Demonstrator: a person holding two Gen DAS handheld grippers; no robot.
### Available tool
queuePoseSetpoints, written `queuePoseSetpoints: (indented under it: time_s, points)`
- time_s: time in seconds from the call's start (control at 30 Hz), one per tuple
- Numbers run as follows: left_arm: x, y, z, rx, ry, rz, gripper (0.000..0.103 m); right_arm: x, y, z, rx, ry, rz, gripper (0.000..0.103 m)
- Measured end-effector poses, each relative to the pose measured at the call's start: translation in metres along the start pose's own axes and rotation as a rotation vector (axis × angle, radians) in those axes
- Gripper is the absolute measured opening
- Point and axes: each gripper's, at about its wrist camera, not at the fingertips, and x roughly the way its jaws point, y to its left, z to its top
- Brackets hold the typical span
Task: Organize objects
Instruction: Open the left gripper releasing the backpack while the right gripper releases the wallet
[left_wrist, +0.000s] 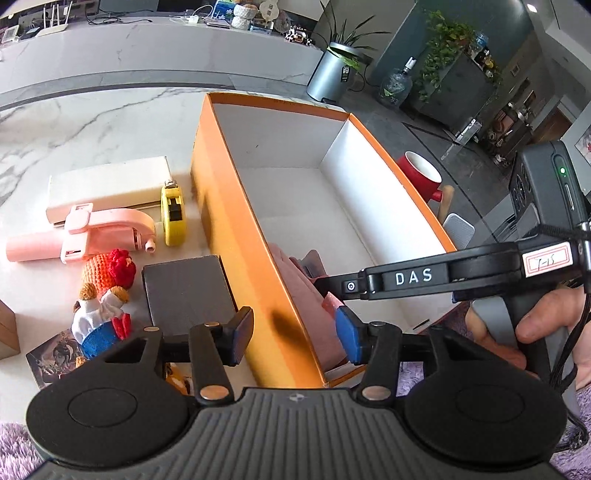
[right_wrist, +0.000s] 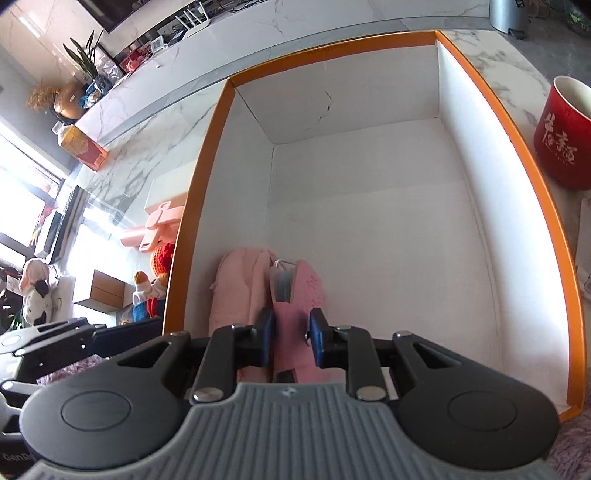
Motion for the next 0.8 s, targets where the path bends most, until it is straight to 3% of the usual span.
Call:
queuePoseSetpoints:
  time_s: [0.1,0.17,0.3,0.43,0.6,0.73,0.8]
  points:
    - [0.003,-0.001,-0.002,0.006,0.016,0.004,0.056,-0.006,-0.005,-0.001,0.025,0.004,0.029,0.021]
    - [0.006,-0.002,-0.004,0.021,0.03,0.018,0.048,-0.007,-0.007,-0.003,0.031,0.007,0.032,0.015]
    - [0.006,-0.002,-0.004,0.023,0.044,0.014,0.038,-0.011,-0.005,-0.008,0.052,-0.002,0.034,0.014]
    - [0.007,-0.002,-0.004,0.024,0.051,0.013,0.031,-0.017,0.007,-0.01,0.011,-0.026,0.034,0.001]
    - [0.005,-0.003,-0.006,0.032,0.058,0.038,0.029,-0.003,0.013,-0.013,0.007,0.003,0.049,0.0]
    - [0.004,-0.003,-0.008,0.03,0.058,0.039,0.029,-0.017,0.003,-0.007,0.019,-0.046,0.057,0.0]
    - [0.005,-0.005,-0.006,0.03,0.066,0.044,0.029,-0.024,-0.006,0.0,0.028,-0.069,0.019,0.004]
